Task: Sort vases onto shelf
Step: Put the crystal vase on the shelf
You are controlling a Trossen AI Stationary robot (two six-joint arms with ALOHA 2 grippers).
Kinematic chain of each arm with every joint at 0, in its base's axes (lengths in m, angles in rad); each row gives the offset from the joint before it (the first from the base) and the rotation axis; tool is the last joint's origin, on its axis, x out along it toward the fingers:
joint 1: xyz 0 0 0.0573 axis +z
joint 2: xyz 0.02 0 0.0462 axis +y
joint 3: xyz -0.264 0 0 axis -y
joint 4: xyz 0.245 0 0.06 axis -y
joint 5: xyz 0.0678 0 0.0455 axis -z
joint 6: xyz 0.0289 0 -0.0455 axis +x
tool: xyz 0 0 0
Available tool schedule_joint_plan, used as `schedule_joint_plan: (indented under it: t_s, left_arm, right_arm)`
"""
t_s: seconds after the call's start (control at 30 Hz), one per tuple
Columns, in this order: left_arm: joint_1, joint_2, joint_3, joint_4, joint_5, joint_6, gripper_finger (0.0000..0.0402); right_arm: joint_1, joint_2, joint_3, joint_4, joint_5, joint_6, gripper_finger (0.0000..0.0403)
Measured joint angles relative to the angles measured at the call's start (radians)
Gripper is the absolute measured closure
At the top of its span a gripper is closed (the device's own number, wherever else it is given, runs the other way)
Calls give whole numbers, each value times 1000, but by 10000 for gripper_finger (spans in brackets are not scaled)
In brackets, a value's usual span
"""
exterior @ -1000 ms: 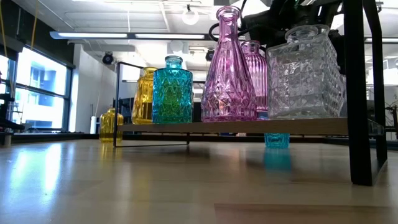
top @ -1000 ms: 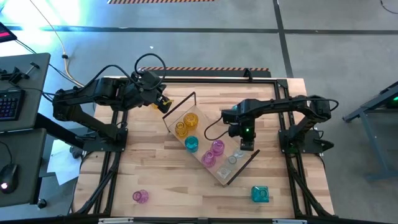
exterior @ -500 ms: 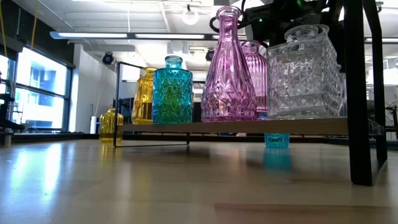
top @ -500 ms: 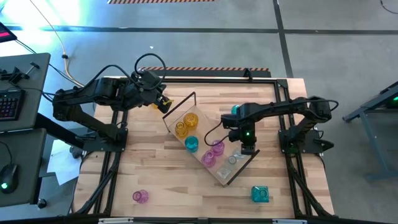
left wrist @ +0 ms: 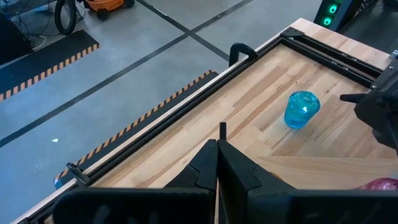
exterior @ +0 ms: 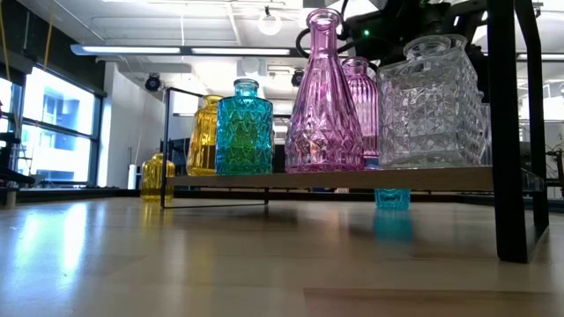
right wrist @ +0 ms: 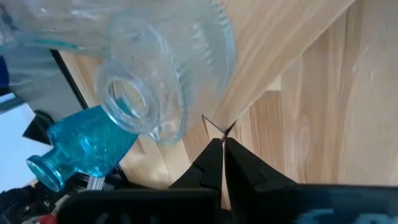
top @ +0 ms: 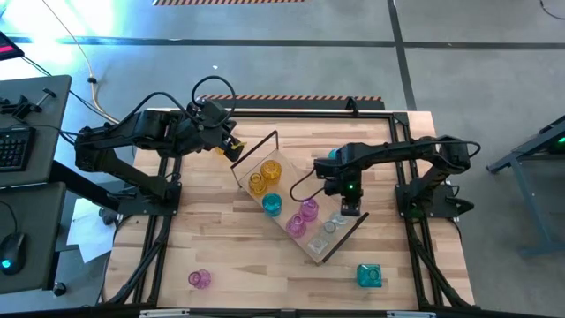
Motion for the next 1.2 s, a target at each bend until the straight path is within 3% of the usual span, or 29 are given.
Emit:
schedule_joint_plan:
  t_s: [0.73, 1.07, 1.2]
  left_arm:
    - [0, 0, 0, 0, 0, 9, 401]
    - [0, 0, 0, 0, -1, 9, 402]
    - [0, 0, 0, 0, -8, 9, 402]
  right_arm:
    - [53, 0, 0, 52, -149, 49, 403]
    - [60, 0, 0, 49, -142, 56, 403]
    - [43, 0, 0, 1, -22, 33, 403]
